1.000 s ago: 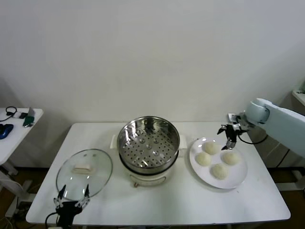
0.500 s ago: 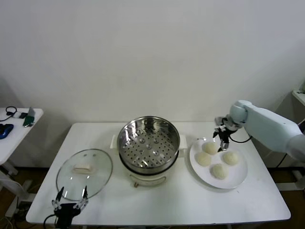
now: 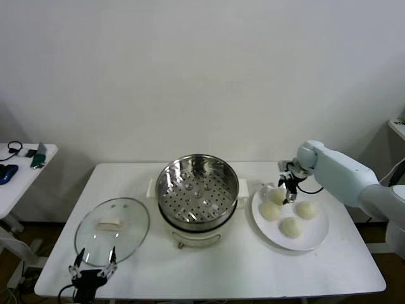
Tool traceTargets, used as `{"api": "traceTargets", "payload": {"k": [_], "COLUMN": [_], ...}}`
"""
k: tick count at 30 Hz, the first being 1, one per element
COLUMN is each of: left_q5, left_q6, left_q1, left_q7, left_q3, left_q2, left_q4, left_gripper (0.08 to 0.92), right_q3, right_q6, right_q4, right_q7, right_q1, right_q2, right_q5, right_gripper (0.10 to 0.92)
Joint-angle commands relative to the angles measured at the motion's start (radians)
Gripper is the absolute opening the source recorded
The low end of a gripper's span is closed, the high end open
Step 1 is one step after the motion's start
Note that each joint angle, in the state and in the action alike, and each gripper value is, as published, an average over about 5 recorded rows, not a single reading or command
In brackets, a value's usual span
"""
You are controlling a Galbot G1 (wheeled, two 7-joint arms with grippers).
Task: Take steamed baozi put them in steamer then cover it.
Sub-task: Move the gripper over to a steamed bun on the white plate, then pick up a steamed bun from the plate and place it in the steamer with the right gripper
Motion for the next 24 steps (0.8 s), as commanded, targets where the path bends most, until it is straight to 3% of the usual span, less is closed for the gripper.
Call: {"api": "traceTargets", "payload": {"k": [1, 6, 12, 18, 24], "left_q5": [-0.001, 0.000, 0.002, 0.001, 0.001], "left_q6": [-0.002, -0.004, -0.003, -0.005, -0.005], "left_q1": [0.002, 0.007, 0.007, 0.007, 0.003], "left_q7": [-0.003, -0.008, -0.008, -0.010, -0.011], "left_q3": [0.000, 0.001, 0.007, 0.009, 0.016], "left_q2": [-0.001, -0.003, -0.005, -0.001, 0.000], "left_q4": [0.002, -0.001, -0.009, -0.013, -0.020], "left_gripper": [0.823, 0.823, 0.823, 0.823, 0.823], "right_q3": [0.016, -0.029, -0.244, -0.410, -0.450], "right_q6": [0.006, 0.005, 0.031, 0.158, 0.286], "right_q4": [-0.035, 0.032, 0.263, 0.493, 0.725], "right_q7": [0.000, -0.008, -0.020, -0.046, -0.040], "right_q1": [-0.018, 0.048, 0.345, 0.722, 0.888], "right_q2": [0.023, -0.006, -0.064, -0.032, 0.056], "right_q5": [-0.005, 0.023, 0.163, 0.266, 0.278], "right_gripper": [0.675, 0.662, 0.658, 0.645, 0.645]}}
